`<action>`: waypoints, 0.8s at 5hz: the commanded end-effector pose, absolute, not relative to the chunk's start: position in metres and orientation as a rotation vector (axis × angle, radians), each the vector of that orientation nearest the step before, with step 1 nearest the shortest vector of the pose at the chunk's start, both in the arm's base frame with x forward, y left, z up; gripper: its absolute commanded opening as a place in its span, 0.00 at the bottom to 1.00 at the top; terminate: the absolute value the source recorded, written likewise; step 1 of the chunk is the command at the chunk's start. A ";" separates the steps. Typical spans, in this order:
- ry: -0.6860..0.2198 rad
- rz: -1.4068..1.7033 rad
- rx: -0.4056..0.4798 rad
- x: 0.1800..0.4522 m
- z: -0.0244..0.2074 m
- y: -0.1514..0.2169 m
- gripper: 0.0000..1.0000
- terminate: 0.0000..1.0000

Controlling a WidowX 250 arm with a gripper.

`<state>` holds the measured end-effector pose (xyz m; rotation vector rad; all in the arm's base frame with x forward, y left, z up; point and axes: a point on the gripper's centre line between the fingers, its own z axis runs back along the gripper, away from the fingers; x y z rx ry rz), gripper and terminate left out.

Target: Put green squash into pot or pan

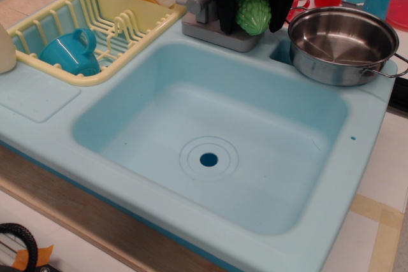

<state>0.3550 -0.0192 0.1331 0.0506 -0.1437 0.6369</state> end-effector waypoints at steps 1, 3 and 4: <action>-0.258 0.622 0.049 0.353 0.172 -0.036 0.00 0.00; -0.392 0.619 0.033 0.336 0.217 -0.081 0.00 0.00; -0.401 0.593 -0.008 0.339 0.221 -0.100 0.00 0.00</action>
